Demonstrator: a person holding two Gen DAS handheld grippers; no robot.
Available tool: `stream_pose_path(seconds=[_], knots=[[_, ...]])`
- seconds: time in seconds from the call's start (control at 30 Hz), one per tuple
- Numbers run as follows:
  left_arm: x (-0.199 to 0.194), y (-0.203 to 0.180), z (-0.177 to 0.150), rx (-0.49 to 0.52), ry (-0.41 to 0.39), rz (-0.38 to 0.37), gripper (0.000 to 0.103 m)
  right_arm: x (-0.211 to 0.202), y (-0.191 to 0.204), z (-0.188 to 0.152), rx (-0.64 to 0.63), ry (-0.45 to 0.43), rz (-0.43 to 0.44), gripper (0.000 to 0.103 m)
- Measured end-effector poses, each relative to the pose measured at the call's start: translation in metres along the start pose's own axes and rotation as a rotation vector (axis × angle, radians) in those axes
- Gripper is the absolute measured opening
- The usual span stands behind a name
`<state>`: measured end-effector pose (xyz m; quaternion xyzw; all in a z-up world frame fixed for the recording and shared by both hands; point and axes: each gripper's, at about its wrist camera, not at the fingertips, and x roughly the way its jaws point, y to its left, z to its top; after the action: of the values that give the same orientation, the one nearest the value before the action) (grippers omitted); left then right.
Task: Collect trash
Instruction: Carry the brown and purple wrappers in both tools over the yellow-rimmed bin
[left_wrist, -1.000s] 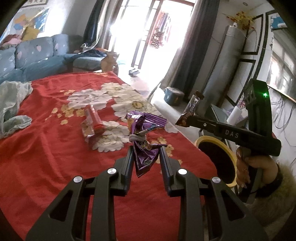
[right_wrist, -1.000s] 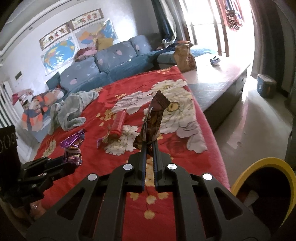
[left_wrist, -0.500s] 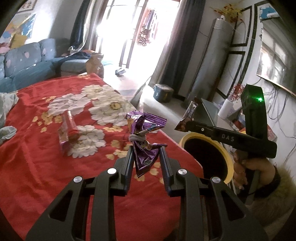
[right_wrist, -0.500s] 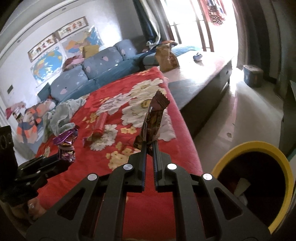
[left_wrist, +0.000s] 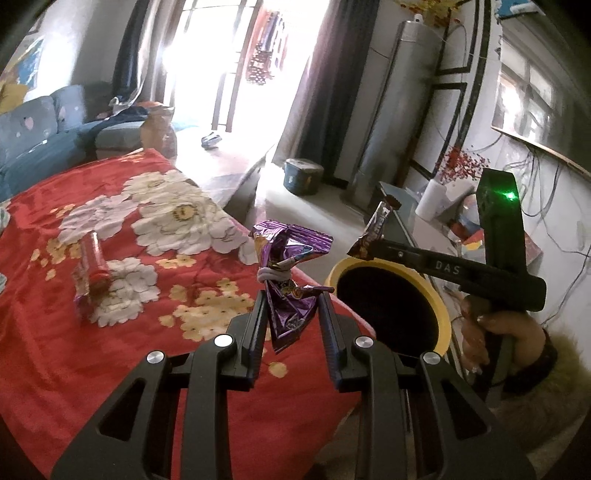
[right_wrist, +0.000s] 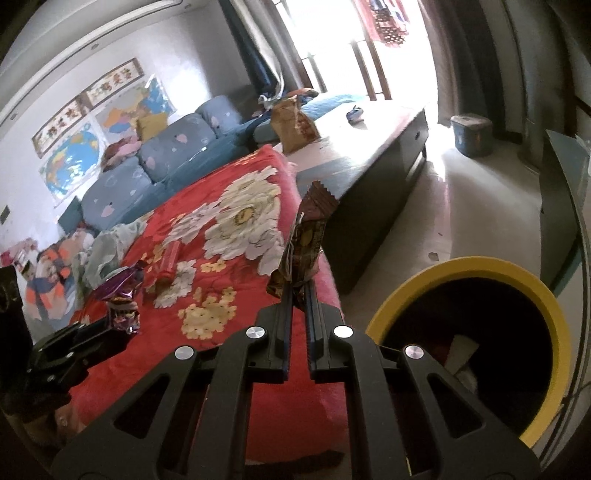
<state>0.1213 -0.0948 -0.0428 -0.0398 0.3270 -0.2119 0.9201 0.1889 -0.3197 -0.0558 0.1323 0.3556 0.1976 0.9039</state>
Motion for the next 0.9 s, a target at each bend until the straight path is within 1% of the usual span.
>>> stream_pose_path(seconds=[0.23, 0.6, 0.9], knots=[[0.011, -0.015, 0.003, 0.028, 0.016, -0.023, 0.026, -0.007, -0.015, -0.004, 0.032, -0.017, -0.025, 0.004], [0.034, -0.042, 0.001, 0.071, 0.043, -0.082, 0.026, -0.019, -0.038, -0.011, 0.082, -0.038, -0.073, 0.004], [0.052, -0.066, -0.001, 0.106, 0.067, -0.123, 0.026, -0.032, -0.068, -0.013, 0.135, -0.068, -0.135, 0.004]])
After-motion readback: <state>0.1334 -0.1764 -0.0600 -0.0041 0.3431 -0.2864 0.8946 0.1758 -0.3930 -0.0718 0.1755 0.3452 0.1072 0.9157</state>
